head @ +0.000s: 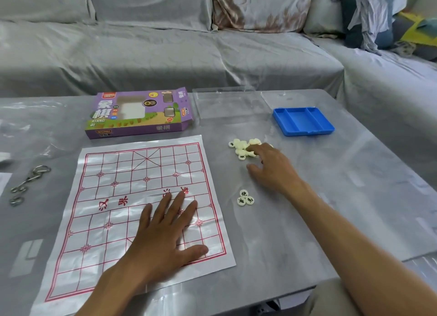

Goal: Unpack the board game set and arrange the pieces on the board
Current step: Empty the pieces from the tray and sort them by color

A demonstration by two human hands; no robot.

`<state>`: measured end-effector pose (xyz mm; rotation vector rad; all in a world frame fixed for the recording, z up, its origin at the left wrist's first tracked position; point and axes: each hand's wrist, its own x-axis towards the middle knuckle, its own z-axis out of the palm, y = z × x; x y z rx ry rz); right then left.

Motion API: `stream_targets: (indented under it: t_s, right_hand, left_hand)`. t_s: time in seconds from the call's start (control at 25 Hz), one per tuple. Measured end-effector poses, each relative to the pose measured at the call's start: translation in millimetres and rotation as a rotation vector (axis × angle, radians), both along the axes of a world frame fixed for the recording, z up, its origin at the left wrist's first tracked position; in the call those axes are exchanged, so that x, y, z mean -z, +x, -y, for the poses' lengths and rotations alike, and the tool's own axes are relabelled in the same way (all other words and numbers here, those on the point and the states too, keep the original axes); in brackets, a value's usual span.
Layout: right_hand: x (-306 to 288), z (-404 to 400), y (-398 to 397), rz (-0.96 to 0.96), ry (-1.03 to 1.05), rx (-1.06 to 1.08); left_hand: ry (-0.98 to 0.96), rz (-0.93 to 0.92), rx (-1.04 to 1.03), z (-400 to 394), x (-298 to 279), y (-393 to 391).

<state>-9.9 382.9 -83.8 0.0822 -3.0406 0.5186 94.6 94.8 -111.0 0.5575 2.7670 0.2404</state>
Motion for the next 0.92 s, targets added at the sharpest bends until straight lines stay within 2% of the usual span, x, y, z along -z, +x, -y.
stream_targets:
  t_s: [0.2, 0.32, 0.4, 0.48, 0.56, 0.68, 0.76, 0.84, 0.92]
  right_hand:
    - [13.7, 17.5, -19.1, -0.062, 0.167, 0.018]
    - [12.8, 10.0, -19.5, -0.058, 0.120, 0.036]
    - [8.3, 0.2, -17.6, -0.038, -0.014, 0.070]
    - [-0.2, -11.4, -9.3, 0.078, -0.263, 0.109]
    - [-4.4, -21.7, 1.1, 0.193, -0.387, 0.124]
    - [-4.0, -28.3, 7.9, 0.197, -0.363, 0.134]
    - [-6.5, -24.3, 9.8, 0.167, -0.324, 0.067]
    - [-13.3, -19.5, 12.0, 0.229, -0.200, -0.046]
    - [-22.1, -24.1, 11.8, 0.342, -0.054, -0.047]
  left_hand:
    - [-0.029, 0.001, -0.001, -0.8, -1.7, -1.0]
    - [-0.047, -0.001, 0.007, -0.6, 0.2, -1.8]
    - [-0.040, -0.005, 0.006, -0.8, 0.8, -1.4]
    - [-0.030, -0.008, 0.009, -0.5, 1.2, -0.8]
    - [-0.006, -0.006, 0.005, 0.1, 1.7, -0.8]
    - [0.001, -0.005, 0.006, -0.1, 2.0, -1.1]
    - [-0.011, -0.008, 0.005, -0.1, 1.4, -0.8]
    - [-0.010, -0.002, 0.002, -0.2, 1.2, -0.6]
    - [-0.012, 0.003, 0.005, -0.5, 0.2, -0.7]
